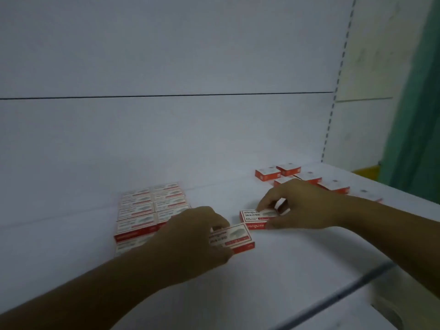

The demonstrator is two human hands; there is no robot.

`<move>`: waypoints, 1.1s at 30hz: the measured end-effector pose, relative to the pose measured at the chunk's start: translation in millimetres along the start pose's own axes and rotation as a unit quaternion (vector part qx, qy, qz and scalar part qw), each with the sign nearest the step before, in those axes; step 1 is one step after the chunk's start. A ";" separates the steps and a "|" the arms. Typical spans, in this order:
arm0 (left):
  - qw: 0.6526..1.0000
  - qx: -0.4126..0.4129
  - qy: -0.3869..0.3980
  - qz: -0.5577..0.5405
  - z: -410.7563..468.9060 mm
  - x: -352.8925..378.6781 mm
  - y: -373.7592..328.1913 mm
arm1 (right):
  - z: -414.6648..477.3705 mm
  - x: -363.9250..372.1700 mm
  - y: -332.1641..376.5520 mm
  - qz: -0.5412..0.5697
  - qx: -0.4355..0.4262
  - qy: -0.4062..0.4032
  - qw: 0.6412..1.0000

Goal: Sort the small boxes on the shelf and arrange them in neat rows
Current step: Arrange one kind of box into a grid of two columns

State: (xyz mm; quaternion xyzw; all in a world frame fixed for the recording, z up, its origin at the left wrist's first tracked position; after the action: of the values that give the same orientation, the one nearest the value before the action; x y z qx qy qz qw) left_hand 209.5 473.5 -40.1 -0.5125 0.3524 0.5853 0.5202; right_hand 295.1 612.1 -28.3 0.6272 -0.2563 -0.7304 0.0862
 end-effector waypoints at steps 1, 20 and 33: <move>1.000 -0.020 -0.016 0.011 -11.1 -10.4 19.0 | 11.3 4.5 11.0 0.010 -0.018 -0.003 1.000; 0.974 -0.166 -0.124 0.096 -89.2 -29.6 120.5 | 80.9 77.5 94.7 -0.026 -0.213 -0.027 0.976; 0.965 -0.236 -0.095 0.055 -98.8 -7.7 141.8 | 77.4 82.1 67.7 0.059 -0.153 -0.084 0.983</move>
State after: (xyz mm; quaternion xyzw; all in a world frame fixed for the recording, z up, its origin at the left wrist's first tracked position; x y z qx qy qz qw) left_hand 94.4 348.3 -72.2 -0.5430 0.1810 0.7255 0.3822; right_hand 191.2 538.2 -60.9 0.5267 -0.1843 -0.8048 0.2023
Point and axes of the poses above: each hand's wrist, its own z-axis towards the middle knuckle, its own x-axis out of the palm, y = z × x, the point moved 8 cm from there along z, towards the middle knuckle, and after that the axes turned 7 degrees about z, right-handed, at the moved point
